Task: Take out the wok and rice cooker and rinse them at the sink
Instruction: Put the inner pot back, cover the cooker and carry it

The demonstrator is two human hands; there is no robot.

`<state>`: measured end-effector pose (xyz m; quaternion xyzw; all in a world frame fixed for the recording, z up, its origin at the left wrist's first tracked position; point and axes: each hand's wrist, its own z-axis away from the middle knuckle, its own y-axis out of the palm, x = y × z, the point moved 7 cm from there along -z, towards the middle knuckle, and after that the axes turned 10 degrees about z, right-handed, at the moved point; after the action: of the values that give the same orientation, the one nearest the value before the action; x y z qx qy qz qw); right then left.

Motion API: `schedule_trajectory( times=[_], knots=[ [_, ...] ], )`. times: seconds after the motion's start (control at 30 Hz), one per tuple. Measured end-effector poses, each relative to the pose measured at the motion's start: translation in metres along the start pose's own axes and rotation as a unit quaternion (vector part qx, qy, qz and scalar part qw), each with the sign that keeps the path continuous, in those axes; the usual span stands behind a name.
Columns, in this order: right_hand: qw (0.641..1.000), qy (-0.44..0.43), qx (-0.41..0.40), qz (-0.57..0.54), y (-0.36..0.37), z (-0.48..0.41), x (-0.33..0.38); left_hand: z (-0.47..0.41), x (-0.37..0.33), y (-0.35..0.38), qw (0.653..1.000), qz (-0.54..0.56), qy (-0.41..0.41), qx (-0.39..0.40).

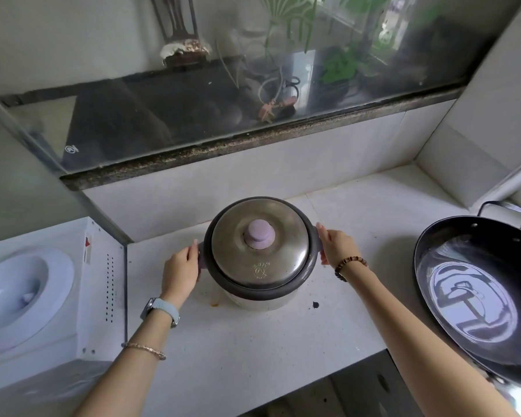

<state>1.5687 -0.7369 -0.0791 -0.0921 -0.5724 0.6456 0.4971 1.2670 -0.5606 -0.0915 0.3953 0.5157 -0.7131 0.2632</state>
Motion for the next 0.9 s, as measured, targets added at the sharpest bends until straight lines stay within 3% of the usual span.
schedule_trajectory(
  times=[0.17, 0.47, 0.9],
  knots=[
    [0.999, -0.001, -0.002, -0.036, 0.004, -0.001, 0.001, 0.003, -0.001, 0.005, 1.000, 0.029, 0.006, 0.008],
    [0.999, -0.014, -0.042, -0.017, 0.003, 0.004, -0.001, 0.008, -0.013, -0.001, 0.999, -0.037, 0.023, -0.007],
    [0.987, -0.013, -0.125, -0.098, -0.046, 0.056, -0.012, 0.030, -0.058, -0.019, 0.996, 0.040, 0.079, 0.006]
  ],
)
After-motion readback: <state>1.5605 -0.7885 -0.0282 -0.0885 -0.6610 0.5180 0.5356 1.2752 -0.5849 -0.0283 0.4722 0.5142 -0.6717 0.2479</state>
